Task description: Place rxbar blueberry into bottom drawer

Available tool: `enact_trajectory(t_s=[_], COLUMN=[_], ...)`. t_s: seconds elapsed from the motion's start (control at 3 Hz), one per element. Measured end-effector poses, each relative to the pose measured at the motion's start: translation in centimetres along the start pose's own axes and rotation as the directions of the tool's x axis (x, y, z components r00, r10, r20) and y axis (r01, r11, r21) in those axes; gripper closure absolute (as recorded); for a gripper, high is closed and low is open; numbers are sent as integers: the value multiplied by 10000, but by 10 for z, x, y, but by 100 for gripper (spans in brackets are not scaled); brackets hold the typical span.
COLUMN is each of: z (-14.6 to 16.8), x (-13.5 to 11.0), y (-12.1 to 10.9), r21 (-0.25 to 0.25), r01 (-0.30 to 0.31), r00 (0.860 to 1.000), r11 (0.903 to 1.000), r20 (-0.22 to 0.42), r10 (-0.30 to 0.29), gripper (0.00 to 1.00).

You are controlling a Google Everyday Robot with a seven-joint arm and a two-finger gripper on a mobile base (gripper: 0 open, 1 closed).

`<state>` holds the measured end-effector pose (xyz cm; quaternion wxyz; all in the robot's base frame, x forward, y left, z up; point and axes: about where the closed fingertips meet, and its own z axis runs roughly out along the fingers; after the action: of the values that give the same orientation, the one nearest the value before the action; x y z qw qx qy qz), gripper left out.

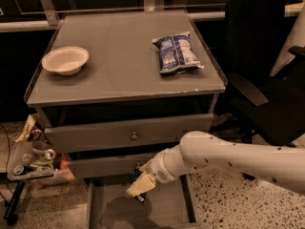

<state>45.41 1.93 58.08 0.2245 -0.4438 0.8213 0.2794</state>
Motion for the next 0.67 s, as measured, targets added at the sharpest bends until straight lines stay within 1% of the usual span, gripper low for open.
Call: enact_trajectory(t_s=[0.33, 0.67], z=[27, 57], x=[12, 23], y=[-33, -63], r21=[73, 77], r01=[-363, -639], r00=[9968, 9923], r11=[9993, 9979], r20=[711, 1070], r10=[357, 628], gripper=[100, 100])
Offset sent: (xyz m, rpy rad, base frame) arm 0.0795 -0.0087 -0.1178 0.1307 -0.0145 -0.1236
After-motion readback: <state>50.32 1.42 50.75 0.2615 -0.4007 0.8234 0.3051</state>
